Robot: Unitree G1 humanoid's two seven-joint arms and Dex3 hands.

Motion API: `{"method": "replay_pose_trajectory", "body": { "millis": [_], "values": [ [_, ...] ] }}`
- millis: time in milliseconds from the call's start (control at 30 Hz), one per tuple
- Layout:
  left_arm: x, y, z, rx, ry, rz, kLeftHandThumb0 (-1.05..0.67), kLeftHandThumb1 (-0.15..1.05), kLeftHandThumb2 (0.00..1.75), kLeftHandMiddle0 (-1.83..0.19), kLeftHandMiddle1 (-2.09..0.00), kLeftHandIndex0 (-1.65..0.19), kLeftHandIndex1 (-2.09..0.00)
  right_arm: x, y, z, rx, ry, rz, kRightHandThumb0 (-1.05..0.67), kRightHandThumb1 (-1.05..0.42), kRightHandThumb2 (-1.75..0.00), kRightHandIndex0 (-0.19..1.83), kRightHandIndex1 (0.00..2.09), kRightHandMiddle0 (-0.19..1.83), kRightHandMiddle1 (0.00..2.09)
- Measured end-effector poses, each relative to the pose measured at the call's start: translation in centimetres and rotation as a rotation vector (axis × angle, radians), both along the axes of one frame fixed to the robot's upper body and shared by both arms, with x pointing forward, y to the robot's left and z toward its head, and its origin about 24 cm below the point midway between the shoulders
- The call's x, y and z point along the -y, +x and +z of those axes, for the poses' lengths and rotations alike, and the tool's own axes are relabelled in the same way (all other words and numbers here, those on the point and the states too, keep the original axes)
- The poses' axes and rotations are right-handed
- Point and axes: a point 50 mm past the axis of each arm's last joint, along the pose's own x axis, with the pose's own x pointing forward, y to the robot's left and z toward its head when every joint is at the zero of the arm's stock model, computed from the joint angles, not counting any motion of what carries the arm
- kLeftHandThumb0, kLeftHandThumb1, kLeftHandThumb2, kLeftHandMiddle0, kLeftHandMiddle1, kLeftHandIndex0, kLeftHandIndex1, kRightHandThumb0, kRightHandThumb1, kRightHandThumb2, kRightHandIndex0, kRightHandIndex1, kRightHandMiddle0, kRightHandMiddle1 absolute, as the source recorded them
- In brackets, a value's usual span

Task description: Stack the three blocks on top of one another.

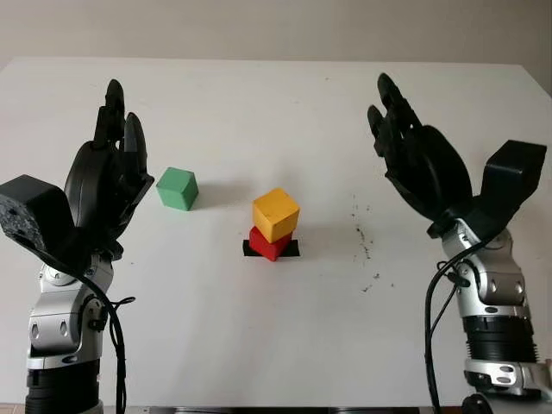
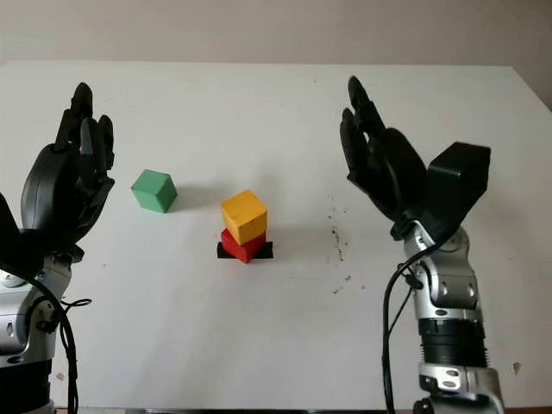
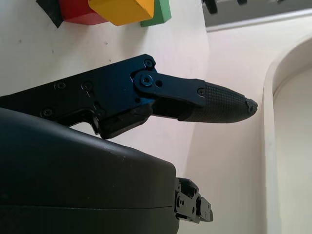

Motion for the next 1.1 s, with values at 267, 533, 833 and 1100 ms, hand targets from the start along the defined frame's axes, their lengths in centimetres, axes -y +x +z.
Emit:
{"method": "replay_pose_trajectory", "body": {
  "millis": [267,533,833,1100],
  "values": [
    [0.0,0.0,0.0,-0.003,-0.001,-0.003,-0.71,1.05,0.72,0.19,0.00,0.19,0.00,-0.3,-0.5,-1.9,-0.051,0.044,-0.059,-0.73,-1.05,-0.68,-0.19,0.00,-0.19,0.00],
    [-0.7,0.1,0.2,-0.004,0.070,0.006,-0.66,1.05,0.61,0.18,-0.01,0.19,0.00,-1.7,-0.7,-2.9,-0.053,0.090,-0.044,-0.79,-1.05,-0.68,-0.19,0.00,-0.19,0.00],
    [-2.3,1.1,3.7,0.130,0.569,0.105,-0.55,1.04,0.12,-0.36,-0.21,-0.21,-0.22,-3.0,-0.7,-2.8,-0.008,0.071,-0.067,-0.76,-1.05,-0.72,-0.19,0.00,-0.19,0.00],
    [-2.3,1.8,6.6,0.157,1.133,0.173,-0.54,0.88,0.04,-0.39,-0.06,-0.40,-0.21,-4.0,-0.7,-2.8,0.014,0.026,-0.081,-0.76,-1.05,-0.75,-0.19,0.00,-0.19,0.00]
  ]
}}
